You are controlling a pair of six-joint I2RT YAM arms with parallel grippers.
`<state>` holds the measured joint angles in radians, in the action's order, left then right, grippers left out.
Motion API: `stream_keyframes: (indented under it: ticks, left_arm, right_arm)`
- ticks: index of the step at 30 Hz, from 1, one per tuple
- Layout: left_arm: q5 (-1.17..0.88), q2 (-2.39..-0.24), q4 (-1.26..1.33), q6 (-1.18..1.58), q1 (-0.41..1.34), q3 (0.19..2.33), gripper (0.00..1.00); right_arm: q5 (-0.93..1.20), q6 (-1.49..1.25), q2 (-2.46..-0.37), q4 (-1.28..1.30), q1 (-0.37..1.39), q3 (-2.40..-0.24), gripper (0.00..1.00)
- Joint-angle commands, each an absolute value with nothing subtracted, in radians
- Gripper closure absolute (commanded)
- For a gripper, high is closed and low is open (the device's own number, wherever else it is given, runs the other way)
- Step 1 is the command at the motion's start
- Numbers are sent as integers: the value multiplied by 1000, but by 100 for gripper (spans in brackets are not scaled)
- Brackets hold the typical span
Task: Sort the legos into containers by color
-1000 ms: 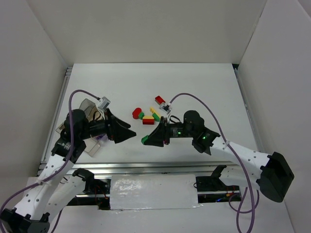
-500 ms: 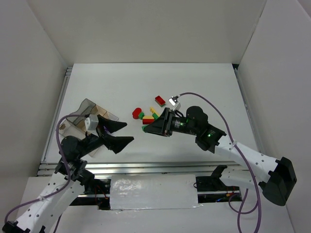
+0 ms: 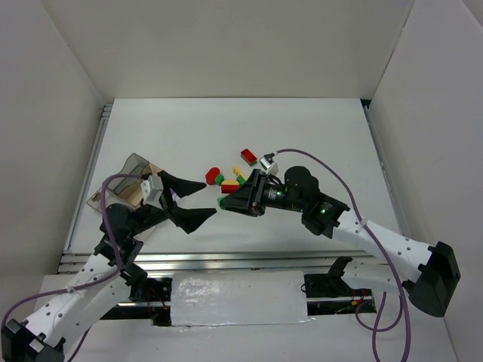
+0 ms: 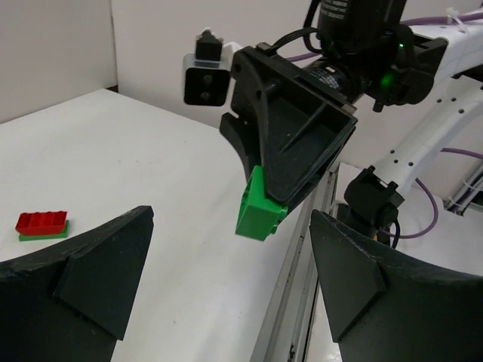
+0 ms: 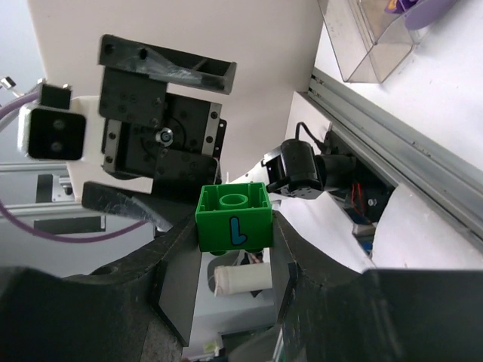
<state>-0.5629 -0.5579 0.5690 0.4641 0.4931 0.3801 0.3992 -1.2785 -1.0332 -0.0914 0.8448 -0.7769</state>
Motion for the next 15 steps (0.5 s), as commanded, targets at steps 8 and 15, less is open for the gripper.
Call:
stream_keyframes:
  ticks: [8, 15]
  left_arm:
    - [-627, -640, 601, 367, 548, 471, 10]
    - [-611, -666, 583, 342, 560, 474, 6]
  right_arm:
    - [403, -1338, -1100, -206, 868, -844, 100]
    - [410, -1344, -1095, -238, 870, -842, 100]
